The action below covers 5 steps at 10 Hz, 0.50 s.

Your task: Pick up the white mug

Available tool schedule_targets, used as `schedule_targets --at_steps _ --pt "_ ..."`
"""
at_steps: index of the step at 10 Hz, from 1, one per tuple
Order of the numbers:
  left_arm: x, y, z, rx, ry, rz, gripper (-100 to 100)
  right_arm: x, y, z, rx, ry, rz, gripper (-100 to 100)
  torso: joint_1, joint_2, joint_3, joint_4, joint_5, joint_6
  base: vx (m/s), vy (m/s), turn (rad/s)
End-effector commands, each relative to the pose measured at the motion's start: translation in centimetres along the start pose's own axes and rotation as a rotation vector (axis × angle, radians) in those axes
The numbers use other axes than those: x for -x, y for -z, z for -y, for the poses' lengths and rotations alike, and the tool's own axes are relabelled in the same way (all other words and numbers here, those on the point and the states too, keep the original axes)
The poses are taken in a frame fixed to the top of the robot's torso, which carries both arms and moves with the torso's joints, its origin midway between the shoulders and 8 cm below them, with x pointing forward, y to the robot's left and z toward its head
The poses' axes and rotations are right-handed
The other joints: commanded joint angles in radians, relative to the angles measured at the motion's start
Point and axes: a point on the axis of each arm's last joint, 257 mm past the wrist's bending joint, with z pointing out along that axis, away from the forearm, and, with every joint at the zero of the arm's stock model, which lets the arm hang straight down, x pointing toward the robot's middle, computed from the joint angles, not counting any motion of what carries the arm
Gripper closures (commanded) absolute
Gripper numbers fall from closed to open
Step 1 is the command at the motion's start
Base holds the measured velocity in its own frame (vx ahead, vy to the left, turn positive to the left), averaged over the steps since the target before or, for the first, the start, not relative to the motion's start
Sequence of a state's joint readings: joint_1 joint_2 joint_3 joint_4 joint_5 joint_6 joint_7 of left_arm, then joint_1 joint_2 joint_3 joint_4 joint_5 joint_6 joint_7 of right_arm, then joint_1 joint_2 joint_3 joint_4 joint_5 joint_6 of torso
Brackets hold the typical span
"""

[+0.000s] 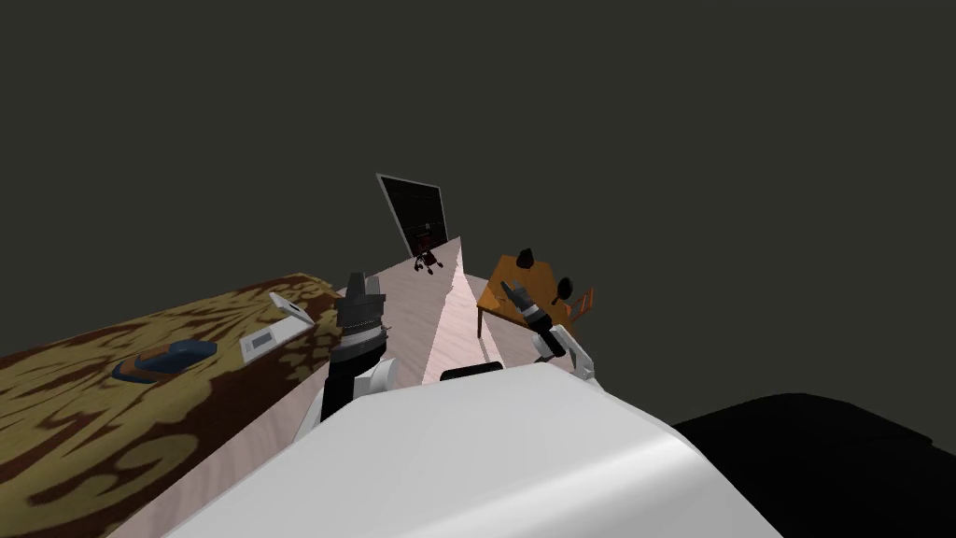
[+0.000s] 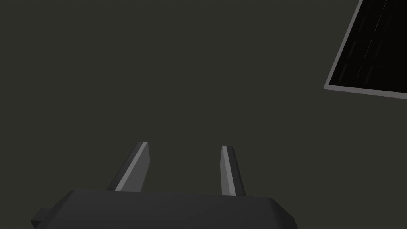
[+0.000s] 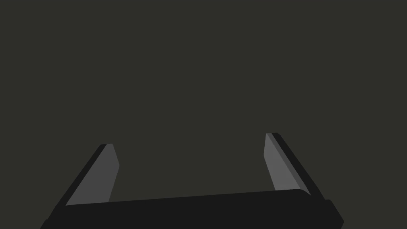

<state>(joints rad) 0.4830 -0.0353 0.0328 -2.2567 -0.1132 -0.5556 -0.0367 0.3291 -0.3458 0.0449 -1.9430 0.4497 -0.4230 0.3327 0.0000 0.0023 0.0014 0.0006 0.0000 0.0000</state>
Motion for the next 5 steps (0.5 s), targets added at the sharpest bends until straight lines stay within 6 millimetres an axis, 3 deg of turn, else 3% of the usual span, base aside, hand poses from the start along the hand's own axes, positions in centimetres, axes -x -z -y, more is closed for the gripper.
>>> schedule_targets --at_steps 1,4,5 --pt "0.0 0.0 0.0 0.0 0.0 0.0 0 -1.9 0.2 2.1 -0.03 0.113 -0.075 -100 0.0 0.0 0.0 0.0 0.0 0.0 -0.045 0.024 0.158" --pt "0.0 0.0 0.0 0.0 0.0 0.0 0 -5.4 1.5 6.6 -0.079 0.33 -0.224 -100 0.001 0.0 0.0 0.0 0.0 0.0 -0.04 0.029 0.126" --pt "0.0 0.0 0.0 0.0 0.0 0.0 0 -5.8 1.8 7.0 -0.086 0.335 -0.235 -100 0.001 0.0 0.0 0.0 0.0 0.0 -0.02 0.013 0.044"
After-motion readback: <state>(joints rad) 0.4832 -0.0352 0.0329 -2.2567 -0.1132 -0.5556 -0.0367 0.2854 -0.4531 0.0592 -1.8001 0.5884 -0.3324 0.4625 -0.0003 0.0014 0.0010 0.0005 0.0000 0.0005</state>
